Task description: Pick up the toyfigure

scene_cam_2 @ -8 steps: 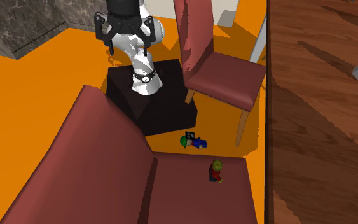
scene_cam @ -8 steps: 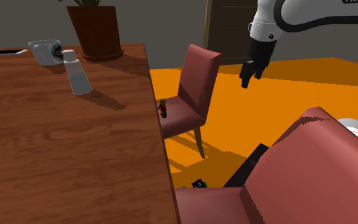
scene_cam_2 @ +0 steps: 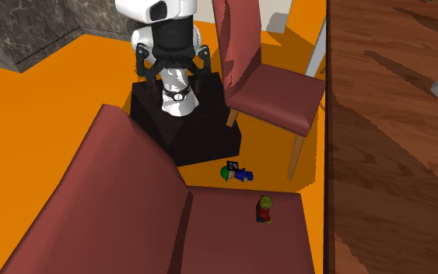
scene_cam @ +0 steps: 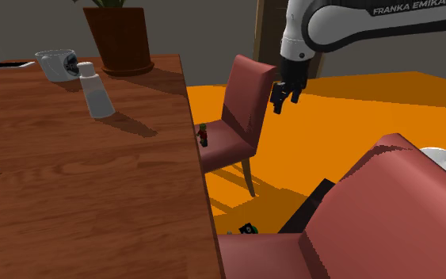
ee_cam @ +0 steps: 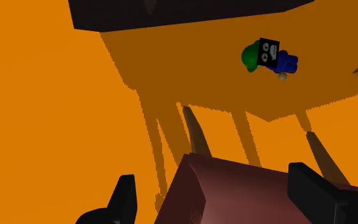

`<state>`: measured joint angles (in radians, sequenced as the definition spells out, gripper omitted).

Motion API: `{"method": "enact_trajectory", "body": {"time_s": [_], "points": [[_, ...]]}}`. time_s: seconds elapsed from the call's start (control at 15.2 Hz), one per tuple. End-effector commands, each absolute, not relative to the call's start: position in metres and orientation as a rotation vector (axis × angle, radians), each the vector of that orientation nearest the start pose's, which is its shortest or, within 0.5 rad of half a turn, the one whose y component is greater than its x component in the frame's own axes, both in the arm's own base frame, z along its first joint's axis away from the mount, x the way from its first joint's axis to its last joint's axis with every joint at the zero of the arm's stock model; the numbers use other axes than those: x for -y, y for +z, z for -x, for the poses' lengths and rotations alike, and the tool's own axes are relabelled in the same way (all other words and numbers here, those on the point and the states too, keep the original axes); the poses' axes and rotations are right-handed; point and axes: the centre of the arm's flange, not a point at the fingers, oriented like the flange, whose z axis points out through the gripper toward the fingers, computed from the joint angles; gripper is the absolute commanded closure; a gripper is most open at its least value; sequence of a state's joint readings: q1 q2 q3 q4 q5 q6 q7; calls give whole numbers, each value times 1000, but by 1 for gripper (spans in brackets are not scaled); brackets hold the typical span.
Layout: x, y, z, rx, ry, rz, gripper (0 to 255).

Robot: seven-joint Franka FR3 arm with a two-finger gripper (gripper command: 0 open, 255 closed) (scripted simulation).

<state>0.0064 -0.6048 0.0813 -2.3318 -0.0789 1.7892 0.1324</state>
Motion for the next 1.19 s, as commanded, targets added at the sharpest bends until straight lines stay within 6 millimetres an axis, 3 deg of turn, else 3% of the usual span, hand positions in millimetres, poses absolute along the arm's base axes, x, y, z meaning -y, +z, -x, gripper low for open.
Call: {"method": "enact_trajectory", "body": {"time_s": [0.0,1.12], "points": [[-41,552,-394,-61,-123,3251,0],[-139,482,-577,9,-151,3212,0]]}}
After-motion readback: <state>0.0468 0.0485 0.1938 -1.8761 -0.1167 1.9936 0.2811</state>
